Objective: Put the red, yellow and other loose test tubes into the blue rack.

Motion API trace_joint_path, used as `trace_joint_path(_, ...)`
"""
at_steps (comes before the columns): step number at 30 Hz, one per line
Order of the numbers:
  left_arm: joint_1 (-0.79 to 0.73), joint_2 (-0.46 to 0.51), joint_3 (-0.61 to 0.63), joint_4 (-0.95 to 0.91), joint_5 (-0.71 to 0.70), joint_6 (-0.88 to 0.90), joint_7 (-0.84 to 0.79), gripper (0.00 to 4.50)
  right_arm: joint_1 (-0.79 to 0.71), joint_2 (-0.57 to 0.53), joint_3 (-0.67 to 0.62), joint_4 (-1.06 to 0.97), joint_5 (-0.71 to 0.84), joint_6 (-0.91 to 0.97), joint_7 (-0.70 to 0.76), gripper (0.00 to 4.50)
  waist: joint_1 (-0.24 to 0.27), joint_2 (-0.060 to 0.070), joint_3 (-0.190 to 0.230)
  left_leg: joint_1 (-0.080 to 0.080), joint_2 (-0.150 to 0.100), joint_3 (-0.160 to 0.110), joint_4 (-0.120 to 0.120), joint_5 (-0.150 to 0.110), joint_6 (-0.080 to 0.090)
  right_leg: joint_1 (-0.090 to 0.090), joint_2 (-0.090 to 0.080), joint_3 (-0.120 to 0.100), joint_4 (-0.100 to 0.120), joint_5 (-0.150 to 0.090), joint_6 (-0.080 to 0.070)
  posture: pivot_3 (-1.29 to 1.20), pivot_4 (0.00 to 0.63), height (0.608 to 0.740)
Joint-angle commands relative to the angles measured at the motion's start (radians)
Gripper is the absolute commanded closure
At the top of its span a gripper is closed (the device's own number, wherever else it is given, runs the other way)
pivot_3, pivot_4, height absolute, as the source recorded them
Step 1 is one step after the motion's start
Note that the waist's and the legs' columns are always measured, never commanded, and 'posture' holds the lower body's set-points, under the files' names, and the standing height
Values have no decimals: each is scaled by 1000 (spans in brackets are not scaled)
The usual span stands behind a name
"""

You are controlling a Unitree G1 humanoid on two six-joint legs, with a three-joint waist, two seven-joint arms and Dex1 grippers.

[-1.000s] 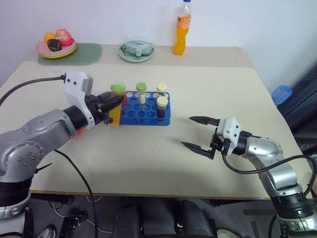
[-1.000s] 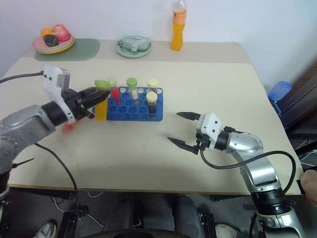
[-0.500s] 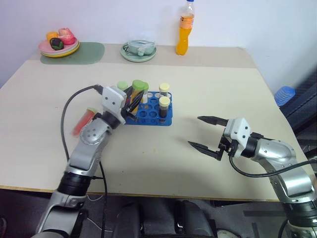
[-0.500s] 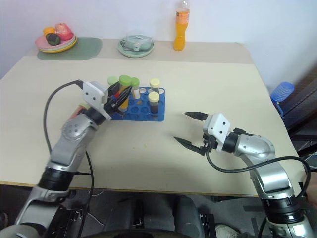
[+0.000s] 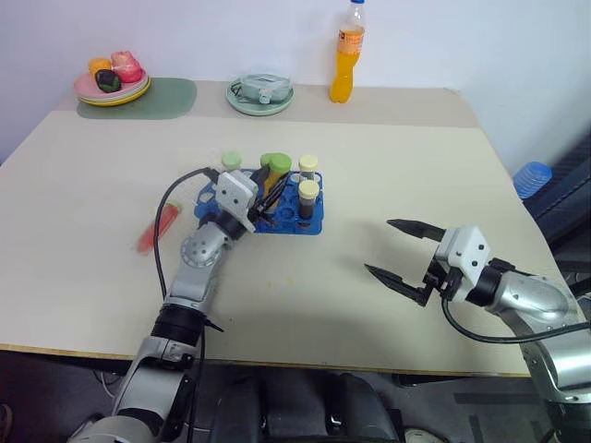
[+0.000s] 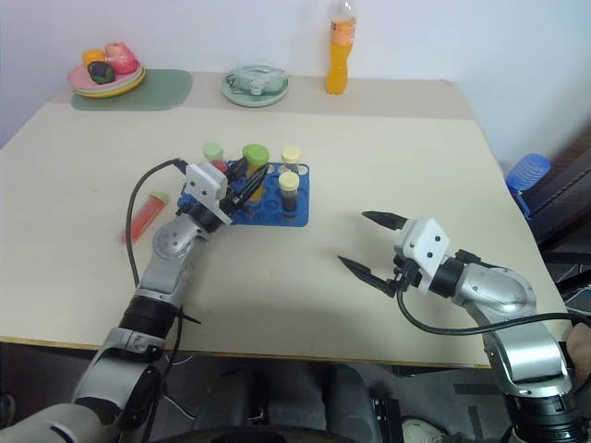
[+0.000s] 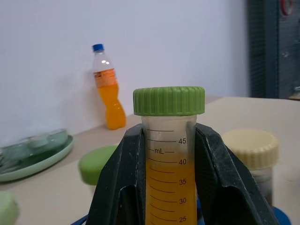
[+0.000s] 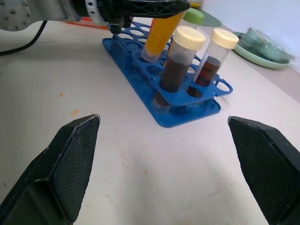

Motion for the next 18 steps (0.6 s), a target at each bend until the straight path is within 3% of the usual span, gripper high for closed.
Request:
trace_joint_path(1, 10, -15, 1, 20, -6, -21, -45, 3717, 5, -13, -30, -52, 15, -2, -6, 0, 0, 0, 0, 0, 0, 0, 0, 0, 0, 0, 0, 0, 0, 0, 0, 0, 150, 740)
trace_joint_path(18, 53, 15, 49, 24, 31, -31, -39, 3717, -7, -8, -17, -39, 9, -6, -5, 0, -3, 1, -1, 1, 0, 0, 0, 0, 1, 2, 0, 0, 0, 0, 0, 0, 150, 740)
